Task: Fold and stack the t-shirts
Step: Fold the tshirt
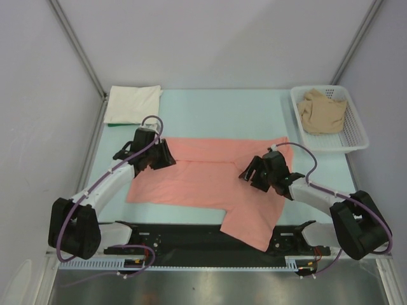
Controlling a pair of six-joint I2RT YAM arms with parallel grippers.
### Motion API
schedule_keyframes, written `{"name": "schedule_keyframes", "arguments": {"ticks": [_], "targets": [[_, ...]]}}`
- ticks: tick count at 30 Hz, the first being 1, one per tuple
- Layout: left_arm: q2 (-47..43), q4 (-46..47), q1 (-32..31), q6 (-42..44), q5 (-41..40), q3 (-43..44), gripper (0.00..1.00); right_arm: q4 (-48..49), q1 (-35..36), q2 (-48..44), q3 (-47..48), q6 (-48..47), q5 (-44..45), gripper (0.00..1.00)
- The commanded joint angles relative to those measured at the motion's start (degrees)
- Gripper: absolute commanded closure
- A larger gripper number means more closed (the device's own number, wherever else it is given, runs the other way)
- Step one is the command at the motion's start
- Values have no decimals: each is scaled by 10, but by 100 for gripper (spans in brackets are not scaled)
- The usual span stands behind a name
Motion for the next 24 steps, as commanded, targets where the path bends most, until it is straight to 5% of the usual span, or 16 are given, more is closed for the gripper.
{"name": "schedule_keyframes", "arguments": {"ticks": [1, 13, 20, 24], "targets": [[-6, -10, -5, 17, -1, 10, 61, 31, 13, 8, 15, 43, 52, 32], [10, -6, -4, 42, -1, 29, 60, 62, -32, 60, 79, -13, 58, 35], [9, 3, -5, 46, -1, 29, 59, 102, -140, 86, 150, 64, -140, 31], [5, 19, -4, 39, -1, 13, 59, 167, -145, 48, 94, 97, -207, 26]]}}
